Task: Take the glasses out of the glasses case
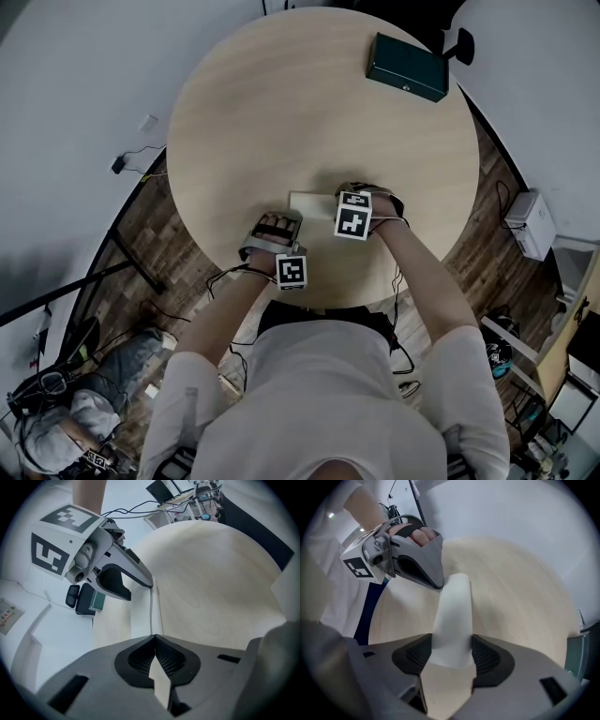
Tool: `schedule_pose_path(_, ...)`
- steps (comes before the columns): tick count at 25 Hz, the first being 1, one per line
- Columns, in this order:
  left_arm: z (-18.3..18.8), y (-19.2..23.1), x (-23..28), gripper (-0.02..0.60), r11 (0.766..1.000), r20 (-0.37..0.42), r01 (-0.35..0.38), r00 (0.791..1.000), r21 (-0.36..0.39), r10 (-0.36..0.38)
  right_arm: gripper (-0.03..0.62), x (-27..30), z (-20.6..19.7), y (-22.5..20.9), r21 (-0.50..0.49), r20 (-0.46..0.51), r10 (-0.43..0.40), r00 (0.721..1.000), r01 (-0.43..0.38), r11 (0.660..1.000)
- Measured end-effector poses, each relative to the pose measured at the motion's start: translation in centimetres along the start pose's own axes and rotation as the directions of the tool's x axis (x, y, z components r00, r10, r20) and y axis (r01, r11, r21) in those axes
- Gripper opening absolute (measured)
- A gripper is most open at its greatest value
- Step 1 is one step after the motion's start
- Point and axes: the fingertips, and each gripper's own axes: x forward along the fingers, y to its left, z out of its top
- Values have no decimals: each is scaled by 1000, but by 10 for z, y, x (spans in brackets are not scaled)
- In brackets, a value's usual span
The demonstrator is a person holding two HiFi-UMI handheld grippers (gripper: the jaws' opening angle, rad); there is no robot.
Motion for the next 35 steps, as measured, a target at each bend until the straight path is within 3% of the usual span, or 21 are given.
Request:
schedule_pose_path(3, -1, -1, -1, 8, 1000, -2, 5, 1000, 1, -5, 268, -1, 0, -1, 11, -2, 26, 1000, -26, 1000)
schedule_pose_path(7, -7, -19, 3, 8, 997, -31, 70, 997, 14, -69, 268, -1, 2, 0, 20, 0, 48, 999, -48, 999)
schedule_pose_path(12, -6, -1, 3, 8, 999, -22, -22, 1000, 24, 22, 268, -3, 1, -3, 31, 13, 102, 995, -103, 994)
schedule_pose_path(14, -6, -14, 4, 8, 999, -19, 44, 999, 10, -44, 268, -5, 2, -4, 31, 18, 115, 993, -115, 993)
schedule_pose_path(27, -2, -19, 2, 8, 997, 5, 80, 997, -3, -80, 261, -39, 3, -38, 55, 91, 33, 995, -39, 998)
schedule_pose_path(31, -4, -8, 4, 8, 999, -7, 28, 1000, 23, -27, 201, -45, -1, -59, 114, 119, -2, 993, -12, 993)
schedule_pose_path(35, -4, -20, 4, 8, 996, -1, 90, 996, -7, -90, 146, -42, -8, -67, 232, 160, 12, 987, -49, 971)
